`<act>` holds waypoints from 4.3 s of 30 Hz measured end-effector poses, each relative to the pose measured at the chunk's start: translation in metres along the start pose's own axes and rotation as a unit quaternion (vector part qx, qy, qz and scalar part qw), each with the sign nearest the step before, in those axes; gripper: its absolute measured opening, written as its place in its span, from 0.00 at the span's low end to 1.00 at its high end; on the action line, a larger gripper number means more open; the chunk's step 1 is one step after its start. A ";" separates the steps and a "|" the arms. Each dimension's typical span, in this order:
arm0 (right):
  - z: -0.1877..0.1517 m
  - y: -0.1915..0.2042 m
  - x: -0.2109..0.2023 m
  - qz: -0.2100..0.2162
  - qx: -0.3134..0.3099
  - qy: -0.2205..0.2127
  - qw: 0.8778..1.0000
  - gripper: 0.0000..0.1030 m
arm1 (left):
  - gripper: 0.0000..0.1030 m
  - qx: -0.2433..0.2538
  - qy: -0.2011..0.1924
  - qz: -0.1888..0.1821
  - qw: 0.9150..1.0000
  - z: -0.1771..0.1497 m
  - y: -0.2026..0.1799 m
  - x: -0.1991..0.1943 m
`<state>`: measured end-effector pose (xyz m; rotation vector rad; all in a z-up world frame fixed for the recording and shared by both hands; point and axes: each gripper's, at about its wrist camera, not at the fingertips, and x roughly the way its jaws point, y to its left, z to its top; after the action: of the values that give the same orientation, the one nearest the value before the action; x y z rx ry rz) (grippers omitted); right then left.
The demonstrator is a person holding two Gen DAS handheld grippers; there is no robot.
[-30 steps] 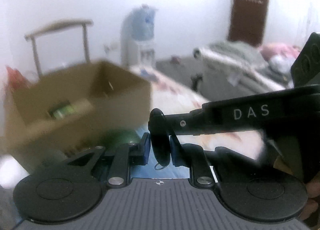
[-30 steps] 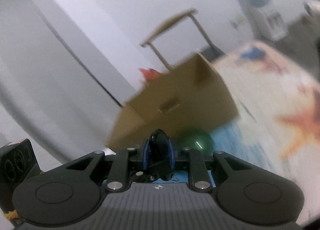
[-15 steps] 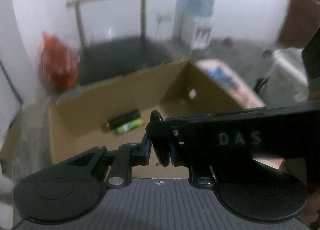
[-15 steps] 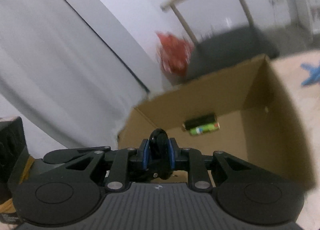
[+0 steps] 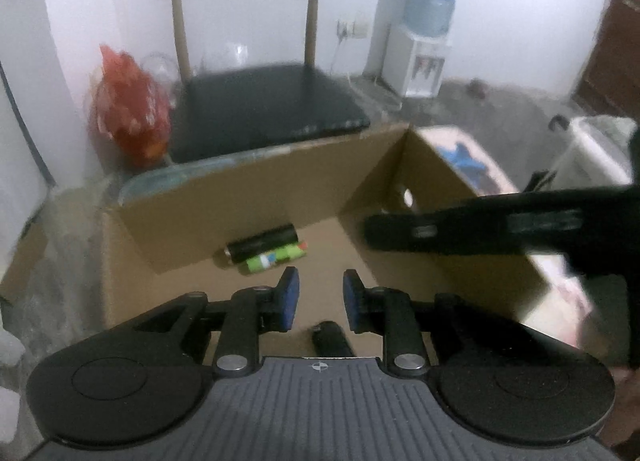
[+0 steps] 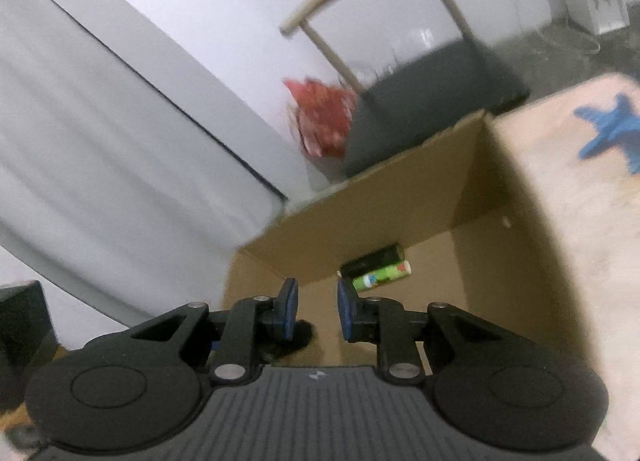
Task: Organize rigid objects
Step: 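Carry the black oval object into the box and open the right tool, then move the right tool back to the white charger plug, then close the right tool on the white charger plug, then carry the charger plug into the box and open the right tool, then move the right tool to the green dropper bottle and grasp its cap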
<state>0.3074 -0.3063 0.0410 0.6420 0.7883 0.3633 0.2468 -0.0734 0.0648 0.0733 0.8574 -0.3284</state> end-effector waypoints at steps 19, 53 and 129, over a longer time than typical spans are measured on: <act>-0.194 -0.034 -0.166 0.000 0.035 -0.070 0.997 0.25 | 0.36 0.026 -0.046 -0.109 0.993 -0.163 -0.007 -0.111; -0.251 -0.042 -0.048 -0.010 0.102 0.059 0.993 0.41 | 0.43 0.133 0.034 -0.090 0.986 -0.220 -0.058 -0.031; -0.116 0.008 -0.187 0.026 -0.020 -0.134 0.990 0.67 | 0.96 0.014 -0.119 -0.141 0.983 -0.050 0.030 -0.149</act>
<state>0.0968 -0.3530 0.0855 0.6596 0.5069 0.3316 0.1296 0.0022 0.1423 -0.0616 0.6246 -0.6028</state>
